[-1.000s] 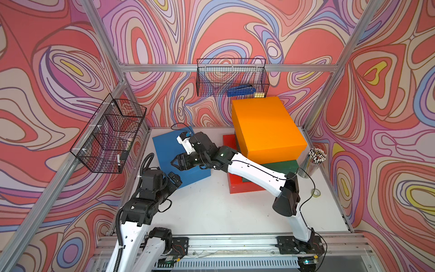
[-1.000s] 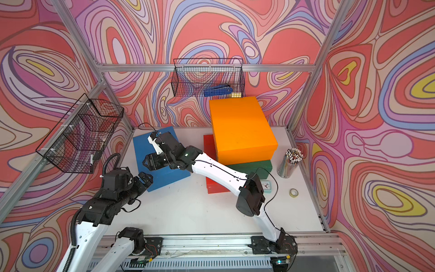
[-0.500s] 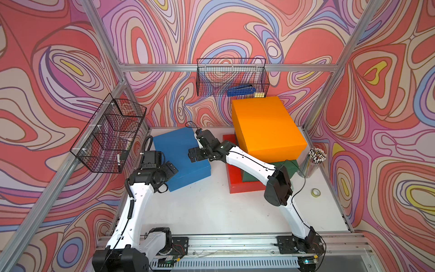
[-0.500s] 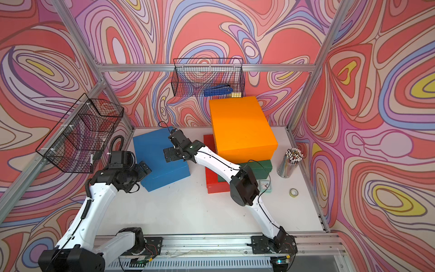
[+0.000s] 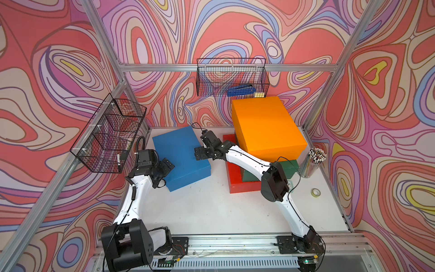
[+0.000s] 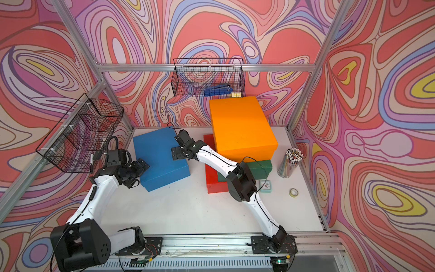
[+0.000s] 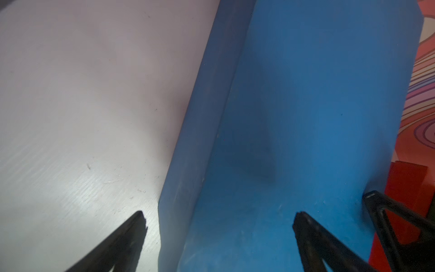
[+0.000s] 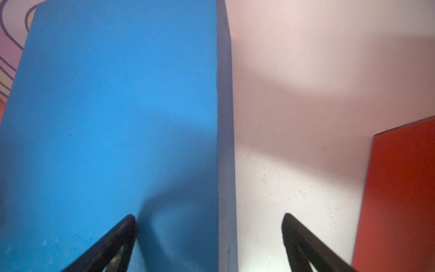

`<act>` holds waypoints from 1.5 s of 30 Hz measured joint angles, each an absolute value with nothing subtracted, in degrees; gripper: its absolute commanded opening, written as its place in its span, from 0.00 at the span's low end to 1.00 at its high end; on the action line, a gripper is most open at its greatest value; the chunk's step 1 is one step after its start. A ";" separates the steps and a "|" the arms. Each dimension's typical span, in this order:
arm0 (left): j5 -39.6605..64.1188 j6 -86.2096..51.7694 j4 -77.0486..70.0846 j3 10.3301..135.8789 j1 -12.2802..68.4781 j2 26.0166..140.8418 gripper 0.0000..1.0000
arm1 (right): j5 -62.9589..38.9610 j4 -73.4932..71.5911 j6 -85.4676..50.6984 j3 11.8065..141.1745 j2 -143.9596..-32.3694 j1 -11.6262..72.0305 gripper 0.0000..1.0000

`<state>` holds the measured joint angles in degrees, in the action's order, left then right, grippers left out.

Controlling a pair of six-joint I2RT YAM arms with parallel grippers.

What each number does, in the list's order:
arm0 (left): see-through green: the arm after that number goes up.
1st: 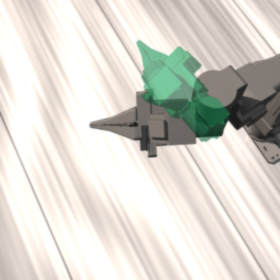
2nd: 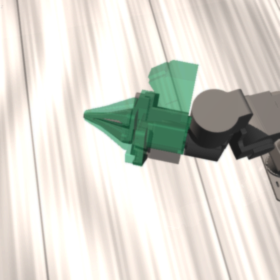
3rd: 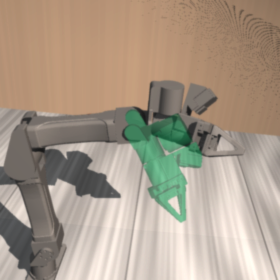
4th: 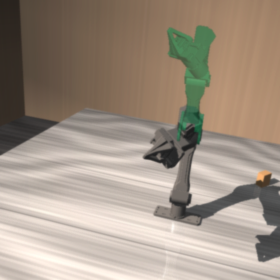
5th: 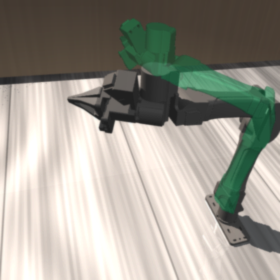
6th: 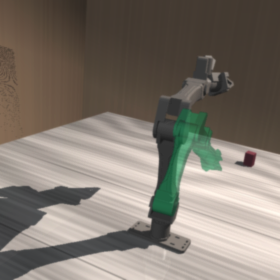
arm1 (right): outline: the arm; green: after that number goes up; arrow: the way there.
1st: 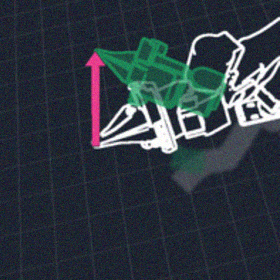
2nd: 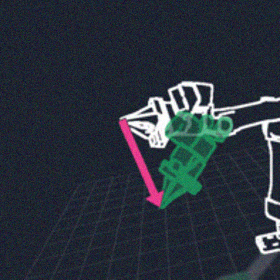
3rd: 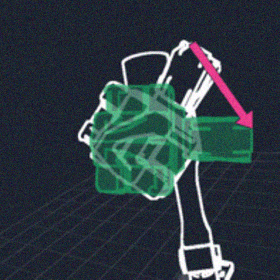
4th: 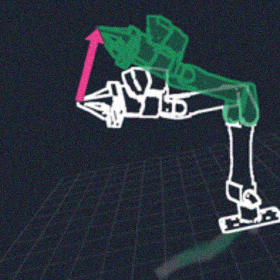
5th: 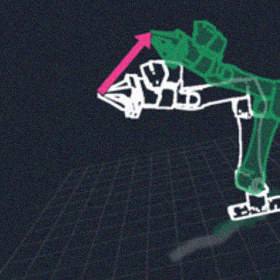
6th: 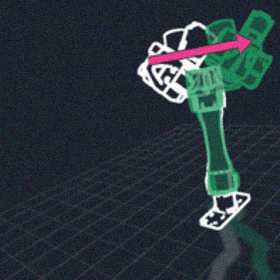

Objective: Stack the shoeboxes
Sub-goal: Pick up the shoebox from the corner of the board.

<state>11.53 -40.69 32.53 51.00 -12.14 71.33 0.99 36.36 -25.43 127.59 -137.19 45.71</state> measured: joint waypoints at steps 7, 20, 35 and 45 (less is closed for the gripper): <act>16.16 -41.32 25.21 49.12 -12.86 76.01 1.00 | -4.82 27.22 -31.59 120.33 -135.96 45.80 0.97; 19.62 -42.04 15.20 45.45 -13.85 78.08 0.99 | -5.50 26.09 -33.98 119.31 -135.76 47.59 0.97; 16.45 -41.60 18.09 40.73 -15.27 68.16 0.94 | -6.74 27.57 -37.52 116.33 -132.07 50.39 0.62; 12.80 -42.28 30.39 42.59 -14.79 57.87 0.93 | -6.00 31.59 -38.65 115.44 -127.33 52.88 0.33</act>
